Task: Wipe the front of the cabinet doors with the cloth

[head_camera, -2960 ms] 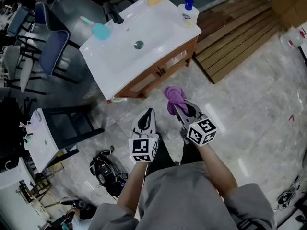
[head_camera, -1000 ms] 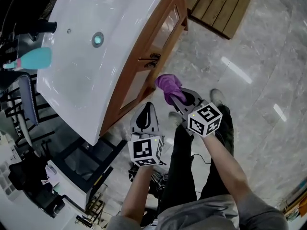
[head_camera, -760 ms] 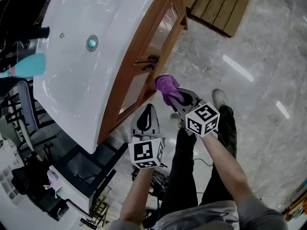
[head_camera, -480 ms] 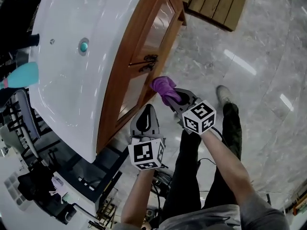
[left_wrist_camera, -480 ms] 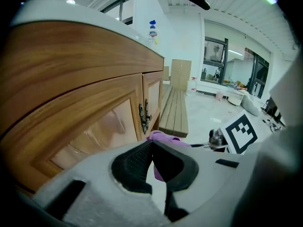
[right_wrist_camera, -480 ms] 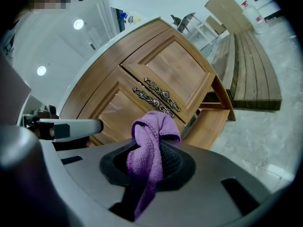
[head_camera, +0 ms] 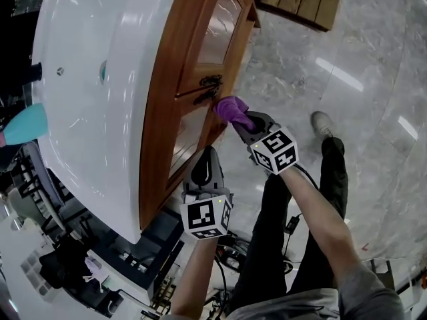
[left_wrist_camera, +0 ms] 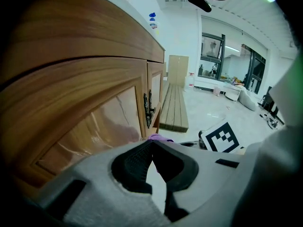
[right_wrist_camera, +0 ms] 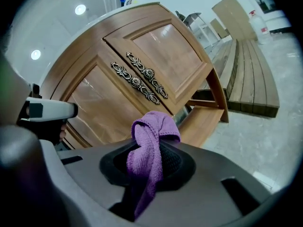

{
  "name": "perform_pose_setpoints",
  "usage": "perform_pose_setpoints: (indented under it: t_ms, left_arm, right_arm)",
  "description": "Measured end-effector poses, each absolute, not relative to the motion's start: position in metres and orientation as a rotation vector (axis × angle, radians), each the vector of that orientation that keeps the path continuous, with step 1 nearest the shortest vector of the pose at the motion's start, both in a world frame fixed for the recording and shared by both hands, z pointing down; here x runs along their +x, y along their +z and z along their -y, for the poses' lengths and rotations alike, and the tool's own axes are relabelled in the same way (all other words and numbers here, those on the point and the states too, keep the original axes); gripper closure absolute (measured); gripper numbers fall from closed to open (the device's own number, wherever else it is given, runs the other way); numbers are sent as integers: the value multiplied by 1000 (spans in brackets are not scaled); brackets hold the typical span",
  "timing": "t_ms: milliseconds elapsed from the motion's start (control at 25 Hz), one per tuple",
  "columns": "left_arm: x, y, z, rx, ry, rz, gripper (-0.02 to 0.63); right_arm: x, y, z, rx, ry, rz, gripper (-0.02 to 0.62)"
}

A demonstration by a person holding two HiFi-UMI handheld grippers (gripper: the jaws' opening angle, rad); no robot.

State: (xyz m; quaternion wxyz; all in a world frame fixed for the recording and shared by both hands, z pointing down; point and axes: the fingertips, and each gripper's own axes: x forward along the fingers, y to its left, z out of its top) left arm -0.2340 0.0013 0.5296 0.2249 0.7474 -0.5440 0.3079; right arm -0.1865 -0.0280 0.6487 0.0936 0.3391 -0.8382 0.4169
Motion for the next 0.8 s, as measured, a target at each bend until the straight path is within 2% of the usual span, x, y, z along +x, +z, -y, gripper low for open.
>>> perform_pose_setpoints:
  t_ms: [800]
  left_arm:
    - [-239, 548, 4, 2060, 864, 1442, 598]
  right_arm:
    - [-227, 679, 42, 872, 1115, 2454, 532]
